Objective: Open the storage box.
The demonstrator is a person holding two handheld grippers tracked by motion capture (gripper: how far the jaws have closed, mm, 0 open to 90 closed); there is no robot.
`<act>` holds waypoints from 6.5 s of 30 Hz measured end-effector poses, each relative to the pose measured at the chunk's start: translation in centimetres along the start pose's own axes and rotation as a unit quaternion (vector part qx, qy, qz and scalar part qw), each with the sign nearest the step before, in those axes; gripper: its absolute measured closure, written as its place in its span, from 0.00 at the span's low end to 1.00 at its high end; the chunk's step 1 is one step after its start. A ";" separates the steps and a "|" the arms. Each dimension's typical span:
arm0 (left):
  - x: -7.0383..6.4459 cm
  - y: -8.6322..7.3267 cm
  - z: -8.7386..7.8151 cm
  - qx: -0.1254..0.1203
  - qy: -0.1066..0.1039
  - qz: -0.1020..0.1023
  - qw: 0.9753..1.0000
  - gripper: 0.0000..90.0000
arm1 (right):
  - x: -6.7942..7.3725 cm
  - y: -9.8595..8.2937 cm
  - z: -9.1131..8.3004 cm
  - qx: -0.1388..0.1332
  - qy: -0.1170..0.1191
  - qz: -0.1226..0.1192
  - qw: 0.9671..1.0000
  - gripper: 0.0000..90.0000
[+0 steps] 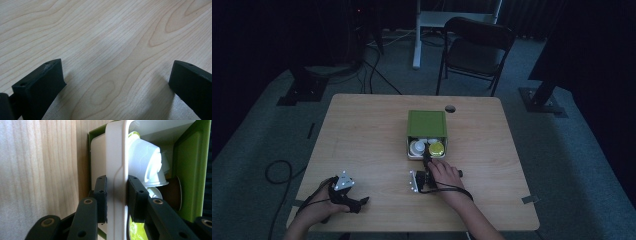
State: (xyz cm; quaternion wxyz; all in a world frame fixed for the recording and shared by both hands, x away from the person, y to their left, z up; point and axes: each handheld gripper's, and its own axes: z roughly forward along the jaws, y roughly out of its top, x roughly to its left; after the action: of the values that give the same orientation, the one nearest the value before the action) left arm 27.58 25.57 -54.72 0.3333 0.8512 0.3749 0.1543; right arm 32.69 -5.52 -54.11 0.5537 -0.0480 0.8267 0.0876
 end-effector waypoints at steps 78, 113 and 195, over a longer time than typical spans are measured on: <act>0.0 0.0 0.0 0.000 0.001 0.000 1.000 0.00 | 3.3 0.8 -8.6 -0.028 0.043 -0.024 0.998 0.80; 0.0 0.0 0.0 0.000 0.001 0.000 1.000 0.00 | -2.2 -2.1 -8.9 -0.129 0.090 0.278 0.948 0.47; 0.0 0.0 0.0 0.001 0.001 0.000 1.000 0.00 | -4.0 -14.5 -8.4 -0.151 0.078 0.584 0.794 0.14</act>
State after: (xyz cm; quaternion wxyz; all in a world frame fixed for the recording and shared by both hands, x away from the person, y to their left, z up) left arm 27.54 25.56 -54.72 0.3325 0.8513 0.3753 0.1546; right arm 29.17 -21.43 -48.64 0.3166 0.3541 0.7147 0.5135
